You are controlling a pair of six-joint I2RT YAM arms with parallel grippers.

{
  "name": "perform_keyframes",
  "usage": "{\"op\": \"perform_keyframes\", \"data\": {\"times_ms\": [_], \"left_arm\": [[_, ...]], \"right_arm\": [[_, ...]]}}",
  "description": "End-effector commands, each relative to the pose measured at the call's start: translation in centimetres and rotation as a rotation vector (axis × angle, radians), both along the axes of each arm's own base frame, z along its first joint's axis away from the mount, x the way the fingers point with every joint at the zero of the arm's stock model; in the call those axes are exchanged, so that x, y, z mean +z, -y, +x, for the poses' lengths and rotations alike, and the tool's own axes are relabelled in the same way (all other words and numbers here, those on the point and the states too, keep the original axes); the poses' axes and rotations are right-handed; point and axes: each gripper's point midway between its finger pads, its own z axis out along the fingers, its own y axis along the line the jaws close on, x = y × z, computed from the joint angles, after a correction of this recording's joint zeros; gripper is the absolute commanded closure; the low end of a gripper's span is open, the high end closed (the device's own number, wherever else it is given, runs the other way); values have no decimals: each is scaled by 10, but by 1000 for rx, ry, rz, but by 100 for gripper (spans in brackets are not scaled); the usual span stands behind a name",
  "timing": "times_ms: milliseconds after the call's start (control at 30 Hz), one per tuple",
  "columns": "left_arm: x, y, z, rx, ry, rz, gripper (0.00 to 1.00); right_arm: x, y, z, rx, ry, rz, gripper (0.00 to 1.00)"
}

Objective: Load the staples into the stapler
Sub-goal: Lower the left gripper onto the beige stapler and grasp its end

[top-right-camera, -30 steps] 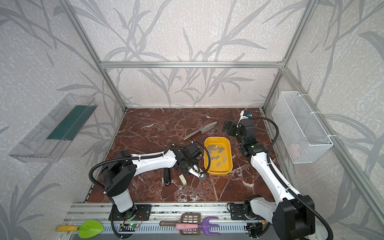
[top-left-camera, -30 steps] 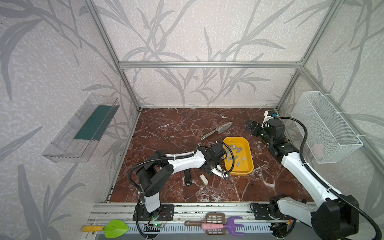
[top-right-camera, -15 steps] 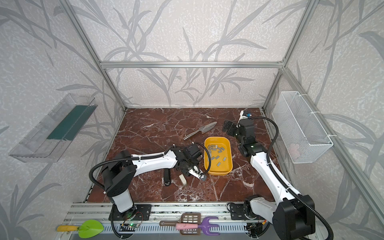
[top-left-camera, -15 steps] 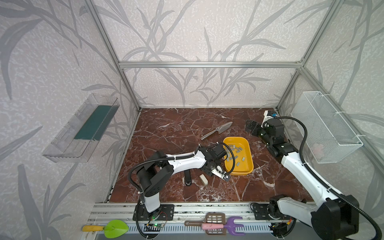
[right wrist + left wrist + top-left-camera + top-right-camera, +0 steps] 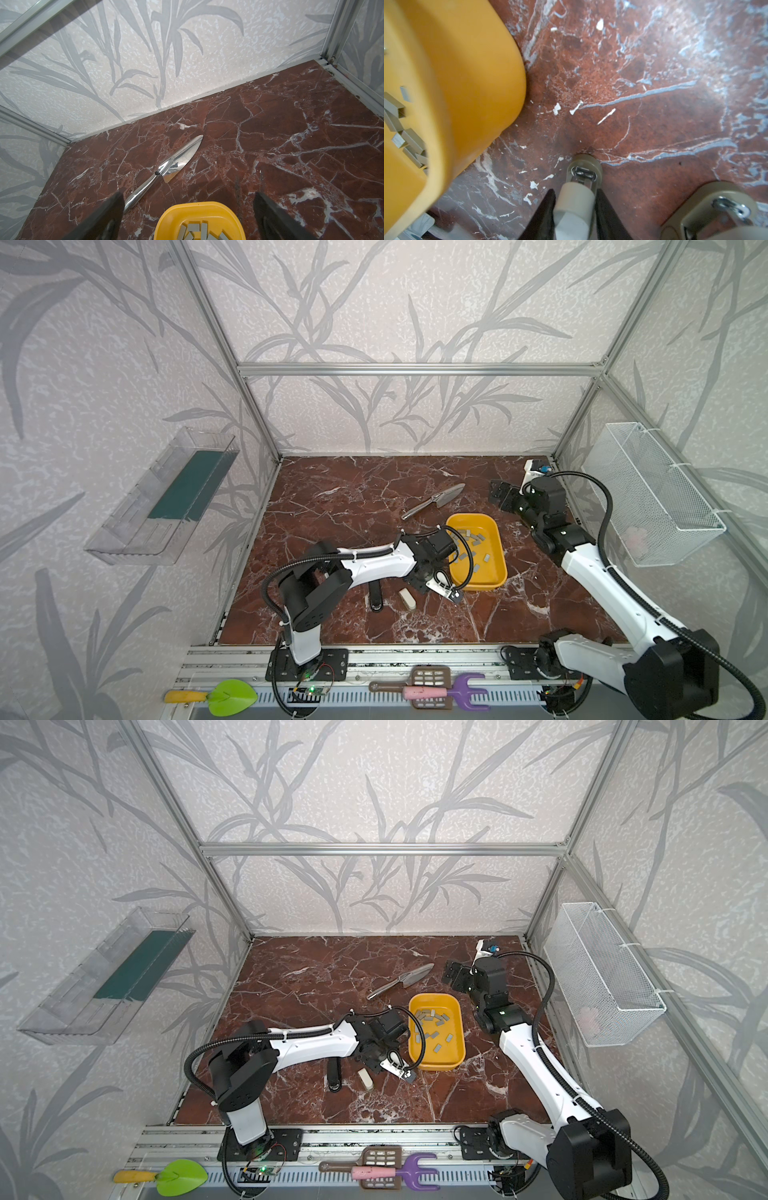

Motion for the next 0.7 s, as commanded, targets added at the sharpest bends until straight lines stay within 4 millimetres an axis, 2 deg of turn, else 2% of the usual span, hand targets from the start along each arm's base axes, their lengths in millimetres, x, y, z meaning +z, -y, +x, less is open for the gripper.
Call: {"op": "perform_keyframes", "data": {"times_ms": [0,133,233,367,467,567,667], "left_arm": [[1,2,-3,-21,-12,17,76],[5,5,2,-6,8,0,100],[30,13,19,81,66,-53,100],[82,14,39,159,161,-174,100],[126,8,55,218,270,-306,100],[177,-8,81,375,364,-438,100],[224,-27,99,551,408,-566,100]], "right_arm": [[17,0,1,-6,37,-19,3],[18,-2,2,-2,38,-23,4],[19,-3,2,-1,33,-23,4],[27,-3,1,-8,27,-7,5],[30,-1,-7,-36,-15,53,5],[28,-14,-18,18,-59,152,6],[11,-30,-35,81,-143,262,9]]}}
